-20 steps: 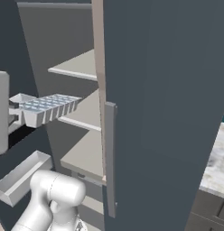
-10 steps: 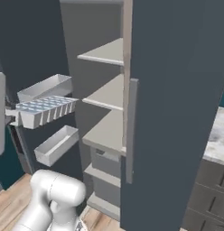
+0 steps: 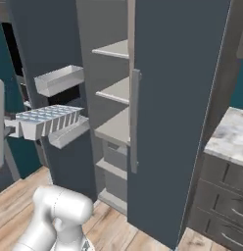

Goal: Open the freezer door, pick up the ice cube tray from the freezer, and place it on the dining counter.

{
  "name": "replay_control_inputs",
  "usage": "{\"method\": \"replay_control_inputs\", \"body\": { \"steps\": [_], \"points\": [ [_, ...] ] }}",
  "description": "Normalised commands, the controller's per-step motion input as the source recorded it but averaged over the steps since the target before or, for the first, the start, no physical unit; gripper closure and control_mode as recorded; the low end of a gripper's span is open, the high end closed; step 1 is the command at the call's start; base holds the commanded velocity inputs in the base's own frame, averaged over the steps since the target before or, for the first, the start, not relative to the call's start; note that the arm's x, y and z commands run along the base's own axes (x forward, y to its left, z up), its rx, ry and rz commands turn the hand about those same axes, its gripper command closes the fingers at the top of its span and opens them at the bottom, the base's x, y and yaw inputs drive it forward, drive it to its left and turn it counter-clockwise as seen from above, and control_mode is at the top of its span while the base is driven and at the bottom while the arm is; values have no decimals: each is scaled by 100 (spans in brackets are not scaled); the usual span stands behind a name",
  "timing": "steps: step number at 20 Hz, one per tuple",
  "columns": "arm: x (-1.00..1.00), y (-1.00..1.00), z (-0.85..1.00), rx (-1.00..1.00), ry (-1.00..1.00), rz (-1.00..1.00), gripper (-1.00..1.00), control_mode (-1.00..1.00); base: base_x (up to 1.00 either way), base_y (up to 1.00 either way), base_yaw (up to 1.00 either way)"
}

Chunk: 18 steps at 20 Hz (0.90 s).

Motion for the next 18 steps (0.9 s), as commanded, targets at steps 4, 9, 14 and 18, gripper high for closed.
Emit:
{"method": "replay_control_inputs", "body": {
  "steps": [4,9,14,18],
  "points": [
    [0,0,0,0,0,0,100,100,-49,-30,63],
    [0,0,0,0,0,0,100,100,-49,-25,74],
    [0,0,0,0,0,0,100,100,-33,-11,84],
    [0,0,0,0,0,0,100,100,-19,-14,89]
  ]
}}
